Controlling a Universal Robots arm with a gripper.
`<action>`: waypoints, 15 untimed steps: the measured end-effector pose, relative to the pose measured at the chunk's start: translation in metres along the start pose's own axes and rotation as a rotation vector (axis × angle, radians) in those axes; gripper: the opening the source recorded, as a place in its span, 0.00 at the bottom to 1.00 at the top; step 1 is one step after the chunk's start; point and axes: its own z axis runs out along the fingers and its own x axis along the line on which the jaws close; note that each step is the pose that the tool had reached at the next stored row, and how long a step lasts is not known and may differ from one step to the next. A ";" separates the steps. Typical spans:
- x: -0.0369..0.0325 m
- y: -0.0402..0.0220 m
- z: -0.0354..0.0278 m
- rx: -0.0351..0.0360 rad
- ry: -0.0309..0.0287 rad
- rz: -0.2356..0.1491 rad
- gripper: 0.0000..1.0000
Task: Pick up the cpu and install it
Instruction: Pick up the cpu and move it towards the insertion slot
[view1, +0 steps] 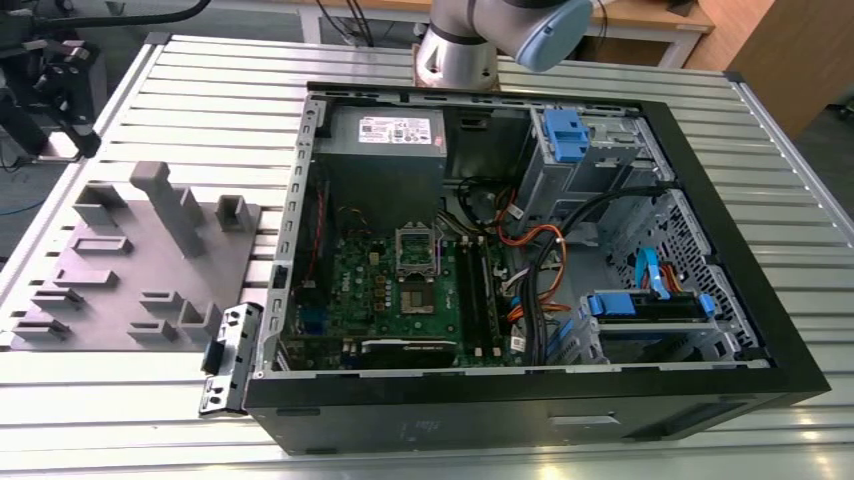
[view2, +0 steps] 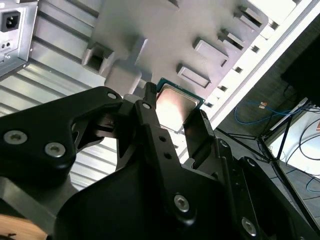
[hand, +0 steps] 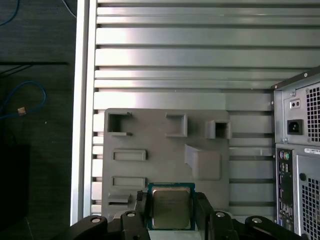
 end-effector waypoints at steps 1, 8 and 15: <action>-0.0041 0.0000 -0.0001 0.0001 0.0000 0.000 0.47; -0.0353 0.0000 -0.0003 0.0000 0.0001 0.000 0.47; -0.0672 -0.0003 -0.0007 0.0000 0.0003 0.000 0.47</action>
